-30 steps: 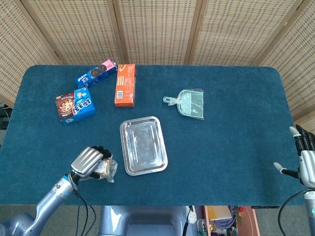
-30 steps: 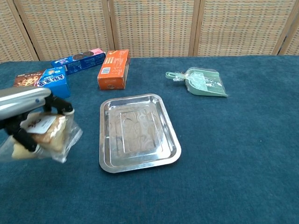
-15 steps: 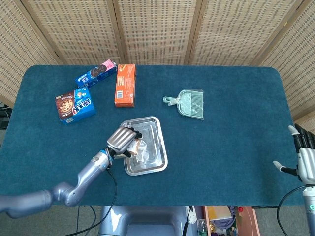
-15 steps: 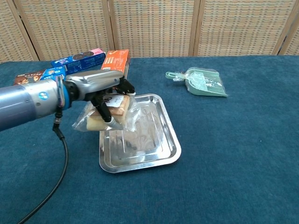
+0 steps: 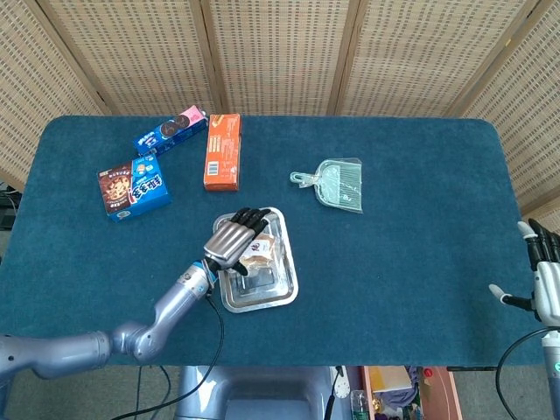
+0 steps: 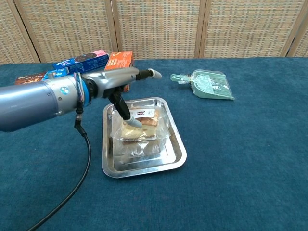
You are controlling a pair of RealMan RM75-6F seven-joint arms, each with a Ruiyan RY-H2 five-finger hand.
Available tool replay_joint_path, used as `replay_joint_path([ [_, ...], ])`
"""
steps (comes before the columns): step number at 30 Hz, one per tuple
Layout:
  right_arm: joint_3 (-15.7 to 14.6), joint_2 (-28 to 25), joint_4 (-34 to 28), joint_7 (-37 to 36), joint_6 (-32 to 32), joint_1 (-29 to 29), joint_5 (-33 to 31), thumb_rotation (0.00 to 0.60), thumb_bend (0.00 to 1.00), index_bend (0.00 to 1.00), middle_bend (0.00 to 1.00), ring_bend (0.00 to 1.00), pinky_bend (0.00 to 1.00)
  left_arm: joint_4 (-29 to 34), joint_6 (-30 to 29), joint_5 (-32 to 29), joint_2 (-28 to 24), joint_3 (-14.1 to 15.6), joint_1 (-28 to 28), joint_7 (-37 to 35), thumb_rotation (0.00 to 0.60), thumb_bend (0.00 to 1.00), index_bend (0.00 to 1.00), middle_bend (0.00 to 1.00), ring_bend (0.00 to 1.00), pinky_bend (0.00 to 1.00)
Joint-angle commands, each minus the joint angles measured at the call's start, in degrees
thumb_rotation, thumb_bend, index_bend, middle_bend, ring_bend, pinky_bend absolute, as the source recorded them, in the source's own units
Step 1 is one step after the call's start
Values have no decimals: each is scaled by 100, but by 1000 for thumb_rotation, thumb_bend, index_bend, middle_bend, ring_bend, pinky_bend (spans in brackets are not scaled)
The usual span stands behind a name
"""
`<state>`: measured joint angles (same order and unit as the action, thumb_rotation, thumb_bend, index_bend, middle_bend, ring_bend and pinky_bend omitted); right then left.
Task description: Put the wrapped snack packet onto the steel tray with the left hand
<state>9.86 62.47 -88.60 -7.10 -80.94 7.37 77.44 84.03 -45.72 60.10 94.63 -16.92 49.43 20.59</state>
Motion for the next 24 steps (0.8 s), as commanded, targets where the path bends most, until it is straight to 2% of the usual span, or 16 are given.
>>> replay_joint_path([
  [1, -15, -4, -17, 3, -22, -9, 31, 600, 0, 0, 0, 0, 0, 928, -834, 688, -865, 81, -514, -222, 600, 0, 0, 0, 0, 0],
  [6, -57, 3, -84, 96, -72, -17, 118, 600, 0, 0, 0, 0, 0, 1906, -2038, 1306, -2142, 398, -1476, -355, 600, 0, 0, 0, 0, 0],
  [11, -102, 11, -166, 205, -146, -33, 220, 600, 0, 0, 0, 0, 0, 2216, -2983, 1556, -3120, 823, -2482, -872, 600, 0, 0, 0, 0, 0],
  [14, -112, 12, -192, 248, -199, -43, 269, 600, 0, 0, 0, 0, 0, 1984, -3467, 1643, -3384, 1128, -3078, -1366, 600, 0, 0, 0, 0, 0],
  [19, -136, 6, -185, 246, -215, -57, 297, 600, 0, 0, 0, 0, 0, 1742, -3948, 1797, -3611, 1529, -3756, -1815, 600, 0, 0, 0, 0, 0],
  [24, -134, 10, -182, 267, -246, -63, 309, 600, 0, 0, 0, 0, 0, 1703, -4080, 1967, -3659, 1690, -4015, -1998, 600, 0, 0, 0, 0, 0],
])
